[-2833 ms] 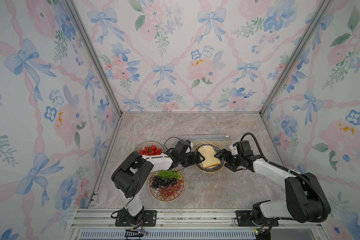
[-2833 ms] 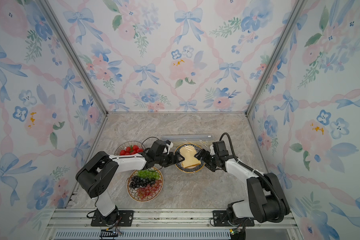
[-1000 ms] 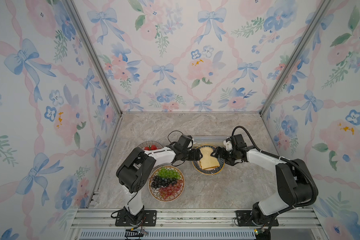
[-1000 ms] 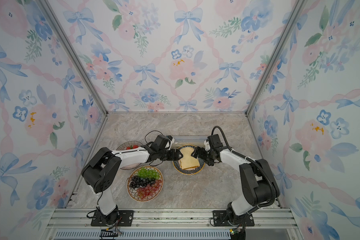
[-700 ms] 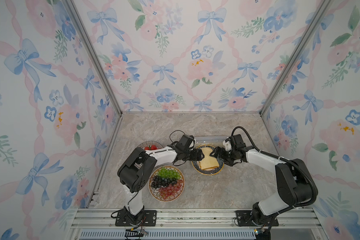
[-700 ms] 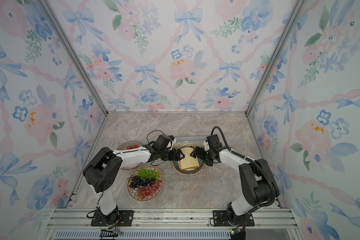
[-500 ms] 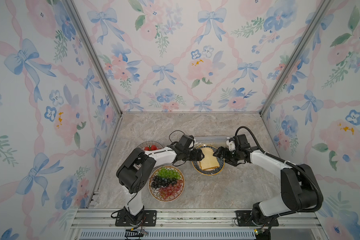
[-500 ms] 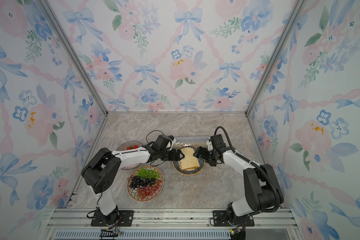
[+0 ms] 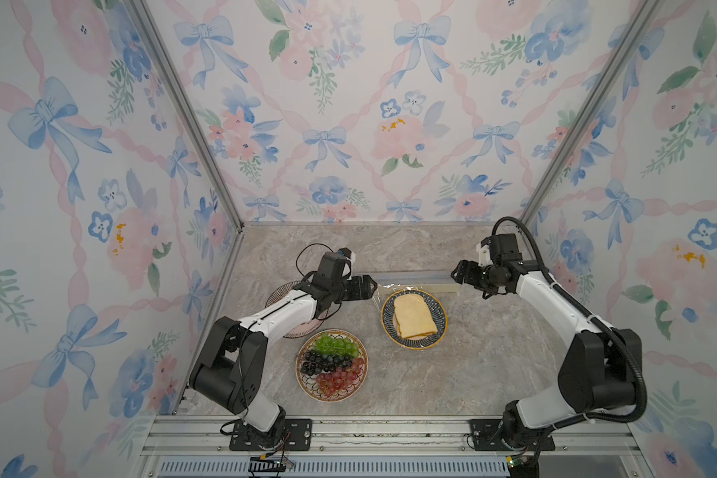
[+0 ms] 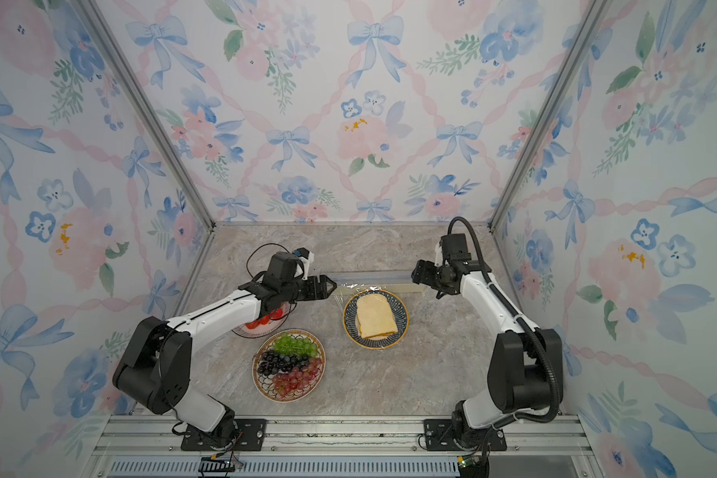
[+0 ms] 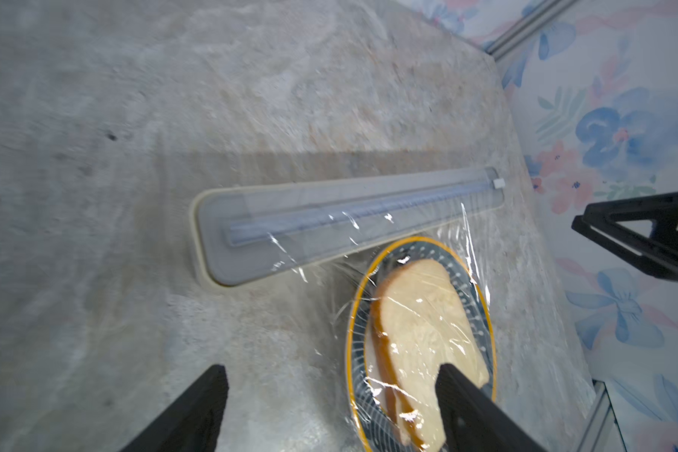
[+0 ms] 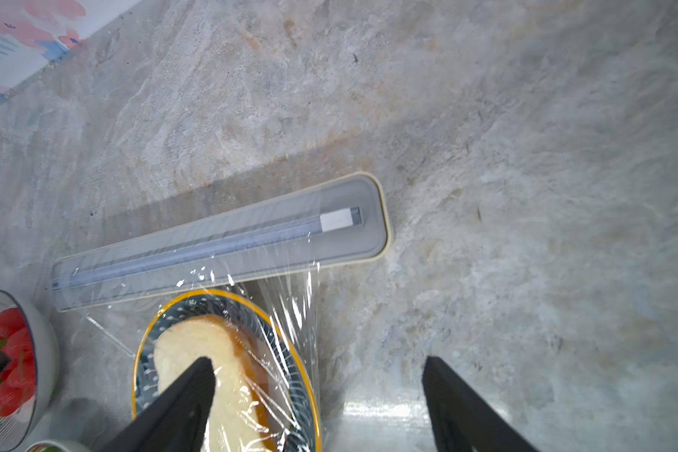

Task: Wrap the plate with plastic wrap
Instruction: Tear off the plastic wrap from the plastic wrap cutting box.

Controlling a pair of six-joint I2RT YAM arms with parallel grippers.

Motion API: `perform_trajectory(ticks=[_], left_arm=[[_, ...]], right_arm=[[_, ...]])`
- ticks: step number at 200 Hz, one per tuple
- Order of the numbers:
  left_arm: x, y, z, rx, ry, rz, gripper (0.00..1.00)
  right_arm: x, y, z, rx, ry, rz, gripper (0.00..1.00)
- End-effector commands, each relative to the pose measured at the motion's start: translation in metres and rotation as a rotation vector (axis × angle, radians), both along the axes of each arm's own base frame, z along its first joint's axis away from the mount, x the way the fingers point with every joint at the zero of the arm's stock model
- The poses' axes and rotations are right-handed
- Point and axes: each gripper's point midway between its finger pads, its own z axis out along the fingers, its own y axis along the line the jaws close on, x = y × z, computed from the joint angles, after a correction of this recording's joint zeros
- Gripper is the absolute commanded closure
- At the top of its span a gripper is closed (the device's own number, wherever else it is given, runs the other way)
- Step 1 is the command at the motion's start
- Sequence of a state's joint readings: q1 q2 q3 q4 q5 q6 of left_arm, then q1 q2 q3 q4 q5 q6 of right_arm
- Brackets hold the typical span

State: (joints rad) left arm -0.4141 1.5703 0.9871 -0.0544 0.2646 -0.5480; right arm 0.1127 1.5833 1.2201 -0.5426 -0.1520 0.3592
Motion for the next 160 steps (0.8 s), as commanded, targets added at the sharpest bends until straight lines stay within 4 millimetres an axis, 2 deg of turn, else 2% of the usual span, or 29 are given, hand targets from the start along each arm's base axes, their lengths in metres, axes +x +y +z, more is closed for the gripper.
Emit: perform_trajectory(ticks=[1,15,29,72,124,145,160], left_arm=[[0.023,0.034,-0.001,0.064,-0.024,0.053,0.14],[0.036,0.047,-0.004,0.054,-0.014,0.069,0.14],[0.046,0.048,-0.007,0.028,0.001,0.056,0.14],[0.063,0.033,-0.01,-0.017,0.017,0.012,0.14],[0.067,0.019,-0.023,-0.022,0.045,-0.014,0.16],[0.071,0.014,-0.004,0.034,-0.035,-0.007,0.15],[0.071,0.001,0.013,0.061,-0.096,-0.032,0.15]], right_arm=[[0.015,-0.005,-0.014,-0.114,0.046,0.005,0.2],[0.028,-0.003,-0.018,-0.151,0.056,0.007,0.21],[0.038,-0.002,-0.022,-0.172,0.059,0.008,0.23],[0.051,0.012,-0.03,-0.183,0.067,0.034,0.27],[0.055,0.021,-0.036,-0.163,0.074,0.041,0.32],[0.056,0.012,-0.03,-0.153,0.049,0.012,0.29],[0.054,0.001,-0.024,-0.107,0.022,-0.019,0.28]])
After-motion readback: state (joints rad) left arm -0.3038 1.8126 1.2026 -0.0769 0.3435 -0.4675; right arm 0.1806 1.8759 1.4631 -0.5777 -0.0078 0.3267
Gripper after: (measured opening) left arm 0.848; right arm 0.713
